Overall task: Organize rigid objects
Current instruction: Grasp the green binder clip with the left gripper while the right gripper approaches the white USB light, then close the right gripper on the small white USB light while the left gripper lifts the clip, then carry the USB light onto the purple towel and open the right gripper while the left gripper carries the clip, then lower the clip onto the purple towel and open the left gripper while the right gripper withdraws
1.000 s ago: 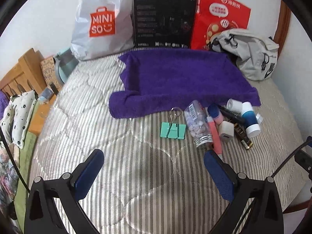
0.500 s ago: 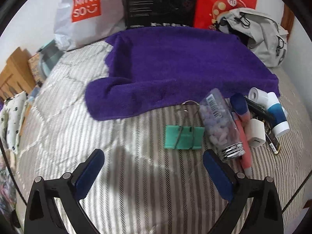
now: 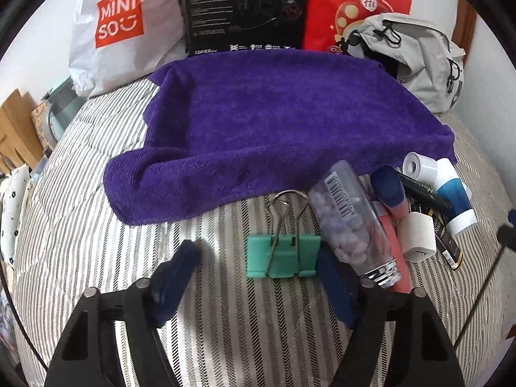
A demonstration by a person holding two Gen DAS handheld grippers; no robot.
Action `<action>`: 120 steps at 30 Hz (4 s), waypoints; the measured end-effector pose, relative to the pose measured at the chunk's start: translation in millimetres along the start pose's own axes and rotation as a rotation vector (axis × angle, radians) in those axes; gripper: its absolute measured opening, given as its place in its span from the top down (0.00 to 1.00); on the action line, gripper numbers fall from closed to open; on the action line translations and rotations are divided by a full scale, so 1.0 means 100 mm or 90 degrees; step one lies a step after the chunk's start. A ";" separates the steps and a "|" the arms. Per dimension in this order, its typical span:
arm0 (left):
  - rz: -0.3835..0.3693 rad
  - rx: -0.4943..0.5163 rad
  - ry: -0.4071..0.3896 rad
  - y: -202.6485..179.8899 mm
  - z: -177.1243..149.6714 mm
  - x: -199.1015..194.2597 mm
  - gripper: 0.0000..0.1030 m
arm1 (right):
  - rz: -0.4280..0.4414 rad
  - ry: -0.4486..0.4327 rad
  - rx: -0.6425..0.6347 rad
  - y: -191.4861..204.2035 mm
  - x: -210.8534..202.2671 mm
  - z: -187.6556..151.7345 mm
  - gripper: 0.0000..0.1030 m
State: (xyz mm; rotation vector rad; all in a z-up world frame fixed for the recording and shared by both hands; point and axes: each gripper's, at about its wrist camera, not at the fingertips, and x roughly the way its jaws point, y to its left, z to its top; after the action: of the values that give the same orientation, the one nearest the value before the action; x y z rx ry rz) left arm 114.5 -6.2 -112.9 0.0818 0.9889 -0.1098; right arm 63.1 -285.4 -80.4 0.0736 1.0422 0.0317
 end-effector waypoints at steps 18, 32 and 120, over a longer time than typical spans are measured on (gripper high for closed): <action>0.003 0.004 -0.005 -0.07 0.01 -0.02 0.61 | 0.024 0.000 -0.133 0.13 0.59 0.31 0.48; 0.009 -0.002 -0.007 -0.06 0.00 -0.03 0.61 | 0.055 -0.005 -0.118 0.18 0.58 0.31 0.77; -0.056 -0.070 -0.017 0.55 1.41 0.49 0.62 | 0.086 0.022 -0.153 0.60 1.32 1.89 0.54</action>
State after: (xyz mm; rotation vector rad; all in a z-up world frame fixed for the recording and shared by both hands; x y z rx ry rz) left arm 265.3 29.4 -76.0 -0.0643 0.9703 -0.1366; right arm 293.7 -226.0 -94.4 -0.0758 1.0604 0.2807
